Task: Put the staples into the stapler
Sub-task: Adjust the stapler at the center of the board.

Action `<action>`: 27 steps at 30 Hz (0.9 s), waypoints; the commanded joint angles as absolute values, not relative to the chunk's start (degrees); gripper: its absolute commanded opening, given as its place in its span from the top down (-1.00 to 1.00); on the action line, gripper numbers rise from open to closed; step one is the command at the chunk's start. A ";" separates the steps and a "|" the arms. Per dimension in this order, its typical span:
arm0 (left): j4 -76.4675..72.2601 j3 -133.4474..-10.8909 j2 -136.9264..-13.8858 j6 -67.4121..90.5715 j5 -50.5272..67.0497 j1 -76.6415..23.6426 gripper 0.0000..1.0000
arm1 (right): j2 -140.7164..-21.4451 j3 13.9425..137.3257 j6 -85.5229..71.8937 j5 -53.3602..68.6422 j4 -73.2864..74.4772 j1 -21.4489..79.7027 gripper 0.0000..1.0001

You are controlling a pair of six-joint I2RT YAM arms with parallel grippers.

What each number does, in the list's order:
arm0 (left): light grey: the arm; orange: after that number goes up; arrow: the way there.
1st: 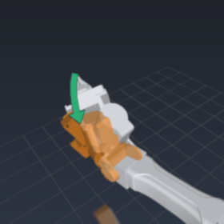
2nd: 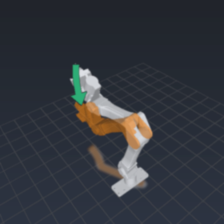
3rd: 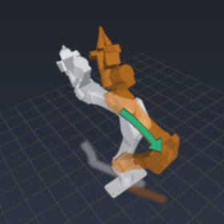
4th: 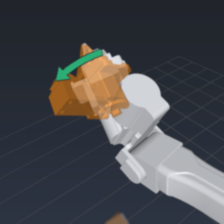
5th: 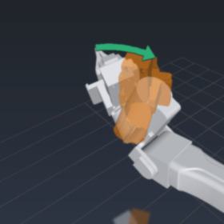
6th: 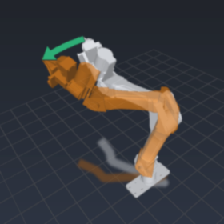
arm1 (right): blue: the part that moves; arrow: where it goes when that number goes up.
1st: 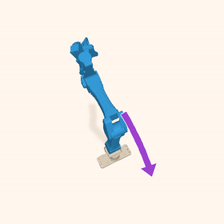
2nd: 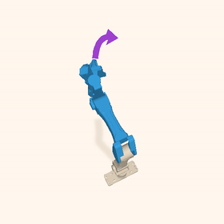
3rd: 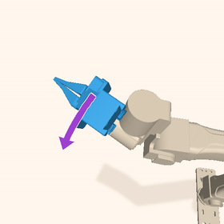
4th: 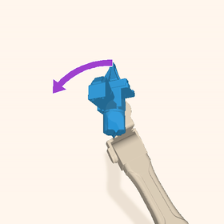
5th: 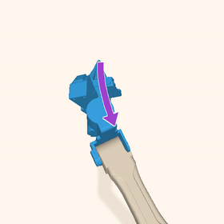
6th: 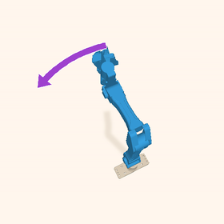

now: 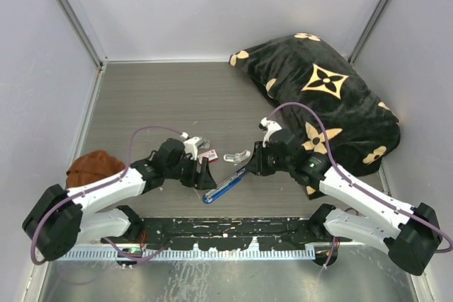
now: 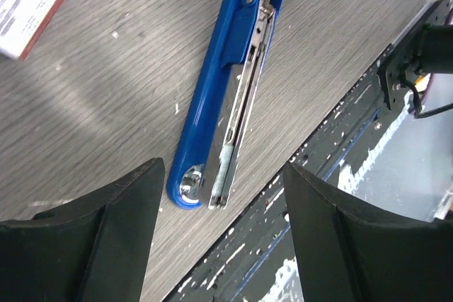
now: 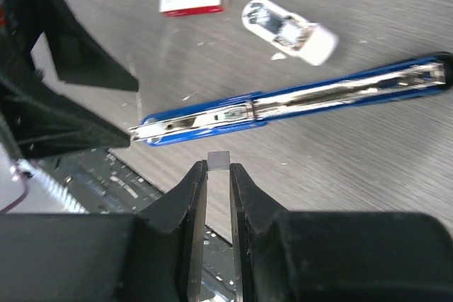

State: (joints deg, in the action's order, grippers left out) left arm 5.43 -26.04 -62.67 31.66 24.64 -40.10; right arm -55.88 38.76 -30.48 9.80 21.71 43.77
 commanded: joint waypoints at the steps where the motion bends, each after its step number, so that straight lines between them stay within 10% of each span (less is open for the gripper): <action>1: 0.96 -32.82 -68.08 29.04 19.65 -44.56 -0.39 | -52.65 42.41 -32.68 -3.88 26.97 43.75 0.60; 27: 8.08 -61.50 -104.49 23.65 -4.80 -58.96 -0.23 | -39.86 43.18 -33.95 -14.85 35.77 43.42 0.59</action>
State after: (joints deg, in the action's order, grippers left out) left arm 3.60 -57.82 -102.10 25.26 1.50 -58.17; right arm -41.67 41.69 -32.99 -12.34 35.90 43.66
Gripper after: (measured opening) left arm 0.682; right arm 0.225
